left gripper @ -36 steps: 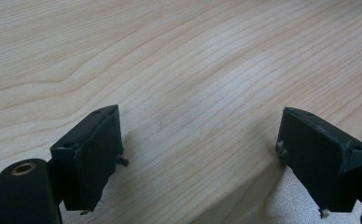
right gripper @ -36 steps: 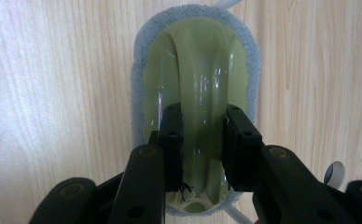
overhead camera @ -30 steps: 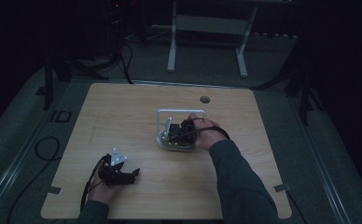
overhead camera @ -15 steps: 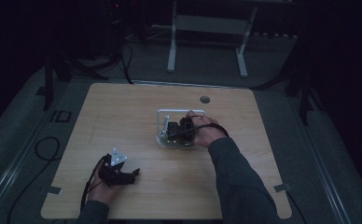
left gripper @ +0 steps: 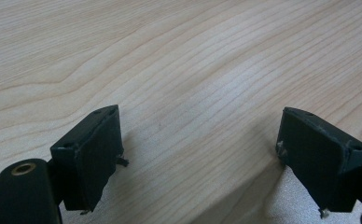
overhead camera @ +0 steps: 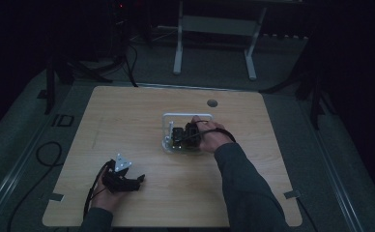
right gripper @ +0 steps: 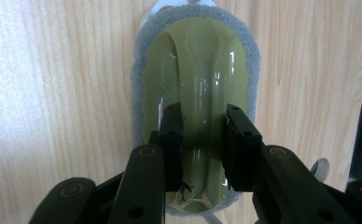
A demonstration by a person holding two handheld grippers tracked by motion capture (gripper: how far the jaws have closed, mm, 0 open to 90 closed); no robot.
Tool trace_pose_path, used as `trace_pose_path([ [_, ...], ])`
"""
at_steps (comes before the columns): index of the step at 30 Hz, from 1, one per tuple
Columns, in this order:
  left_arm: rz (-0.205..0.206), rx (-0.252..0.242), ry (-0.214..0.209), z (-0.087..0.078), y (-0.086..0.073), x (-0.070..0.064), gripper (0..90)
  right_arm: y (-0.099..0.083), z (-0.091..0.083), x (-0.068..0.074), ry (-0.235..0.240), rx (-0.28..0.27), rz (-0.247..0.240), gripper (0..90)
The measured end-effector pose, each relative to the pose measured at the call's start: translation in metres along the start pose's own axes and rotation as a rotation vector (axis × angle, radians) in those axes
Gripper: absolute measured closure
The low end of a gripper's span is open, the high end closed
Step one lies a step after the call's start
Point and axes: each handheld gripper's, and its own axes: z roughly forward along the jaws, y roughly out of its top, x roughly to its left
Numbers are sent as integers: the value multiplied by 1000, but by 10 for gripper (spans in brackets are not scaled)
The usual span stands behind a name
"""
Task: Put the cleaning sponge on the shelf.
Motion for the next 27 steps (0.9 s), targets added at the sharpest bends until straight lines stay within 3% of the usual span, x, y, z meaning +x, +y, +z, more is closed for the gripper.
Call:
trace_pose_path([
  [14, 3, 2, 0, 0, 0, 0, 146, 4, 10, 2, -10, 11, -8, 715],
  [27, 3, 3, 0, 0, 0, 0, 146, 4, 15, 5, -69, 36, -19, 714],
])
